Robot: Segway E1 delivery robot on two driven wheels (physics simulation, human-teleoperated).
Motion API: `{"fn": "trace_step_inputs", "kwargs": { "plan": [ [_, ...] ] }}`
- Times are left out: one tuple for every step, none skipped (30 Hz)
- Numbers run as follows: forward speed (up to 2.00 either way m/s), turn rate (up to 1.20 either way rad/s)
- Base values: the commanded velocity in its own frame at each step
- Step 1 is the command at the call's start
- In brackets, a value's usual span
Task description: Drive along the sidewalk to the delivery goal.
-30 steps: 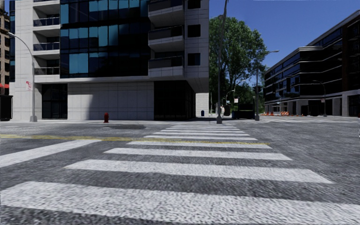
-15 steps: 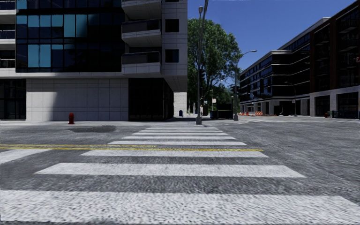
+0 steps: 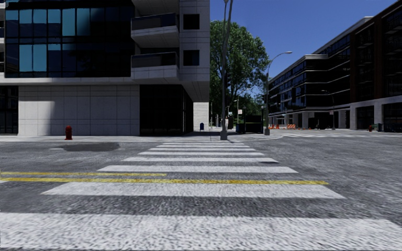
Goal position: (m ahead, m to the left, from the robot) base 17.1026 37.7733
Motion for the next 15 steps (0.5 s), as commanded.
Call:
{"fn": "trace_step_inputs", "kwargs": {
  "plan": [
    [2.0, 0.0],
    [2.0, 0.0],
    [2.0, 0.0],
    [2.0, 0.0],
    [2.0, 0.0],
    [2.0, 0.0],
    [2.0, 0.0],
    [2.0, 0.0],
    [2.0, 0.0],
    [2.0, 0.0],
    [2.0, 0.0],
    [2.0, 0.0],
    [2.0, 0.0],
    [2.0, 0.0],
    [2.0, 0.0]
  ]
}}
